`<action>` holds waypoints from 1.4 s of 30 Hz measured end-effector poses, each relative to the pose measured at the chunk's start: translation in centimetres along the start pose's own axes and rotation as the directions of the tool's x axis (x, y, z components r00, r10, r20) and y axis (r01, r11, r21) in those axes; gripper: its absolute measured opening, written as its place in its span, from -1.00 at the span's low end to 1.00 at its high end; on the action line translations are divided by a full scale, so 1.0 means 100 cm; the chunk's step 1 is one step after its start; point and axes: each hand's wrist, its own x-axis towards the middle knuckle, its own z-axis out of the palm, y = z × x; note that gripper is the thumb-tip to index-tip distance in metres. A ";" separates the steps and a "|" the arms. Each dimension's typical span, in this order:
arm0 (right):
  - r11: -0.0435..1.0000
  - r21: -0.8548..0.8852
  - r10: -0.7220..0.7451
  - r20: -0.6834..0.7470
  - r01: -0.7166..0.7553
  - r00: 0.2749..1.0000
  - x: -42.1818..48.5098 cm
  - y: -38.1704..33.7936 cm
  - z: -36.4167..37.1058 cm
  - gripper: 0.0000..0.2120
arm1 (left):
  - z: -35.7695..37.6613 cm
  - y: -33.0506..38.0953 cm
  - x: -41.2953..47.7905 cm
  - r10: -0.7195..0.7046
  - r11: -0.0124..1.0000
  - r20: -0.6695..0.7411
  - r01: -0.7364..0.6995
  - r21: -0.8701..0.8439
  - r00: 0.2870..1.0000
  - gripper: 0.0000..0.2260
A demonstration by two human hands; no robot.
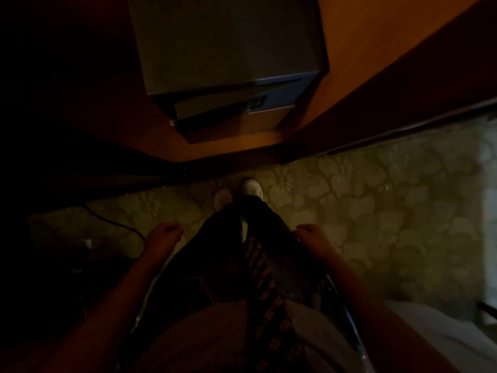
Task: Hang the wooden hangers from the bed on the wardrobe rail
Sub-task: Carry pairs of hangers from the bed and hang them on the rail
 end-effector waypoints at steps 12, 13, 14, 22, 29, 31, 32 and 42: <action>0.951 0.291 0.153 -0.149 -0.104 0.977 -0.013 0.103 0.028 -0.69 | -0.014 0.077 0.029 0.166 0.820 0.159 -0.226 0.526 0.973 -0.71; 0.948 0.305 0.144 -0.158 -0.091 0.977 -0.013 0.109 0.031 -0.71 | -0.011 0.082 0.030 0.187 0.813 0.156 -0.242 0.530 0.970 -0.70; 0.944 0.319 0.139 -0.162 -0.082 0.977 -0.013 0.114 0.034 -0.73 | -0.007 0.086 0.030 0.196 0.814 0.152 -0.247 0.526 0.969 -0.70; 0.889 0.448 0.162 -0.108 -0.097 0.981 -0.026 0.186 0.050 -0.68 | 0.070 0.062 -0.011 0.249 0.876 0.168 -0.296 0.381 0.954 -0.72; 0.773 0.629 0.209 -0.124 -0.087 0.970 -0.044 0.277 0.034 -0.73 | 0.153 -0.003 -0.059 0.327 0.741 0.277 -0.427 0.518 0.904 -0.77; 0.668 0.742 0.264 -0.168 -0.054 0.950 -0.052 0.305 0.027 -0.73 | 0.177 -0.002 -0.064 0.366 0.681 0.322 -0.487 0.547 0.873 -0.74; 0.641 0.766 0.275 -0.188 -0.034 0.943 -0.058 0.318 0.024 -0.73 | 0.190 -0.002 -0.068 0.379 0.630 0.345 -0.512 0.584 0.859 -0.73; 0.107 0.992 0.517 -0.109 0.062 0.849 -0.087 0.427 0.064 -0.82 | 0.345 -0.006 -0.123 0.284 0.172 0.615 -0.670 0.723 0.736 -0.83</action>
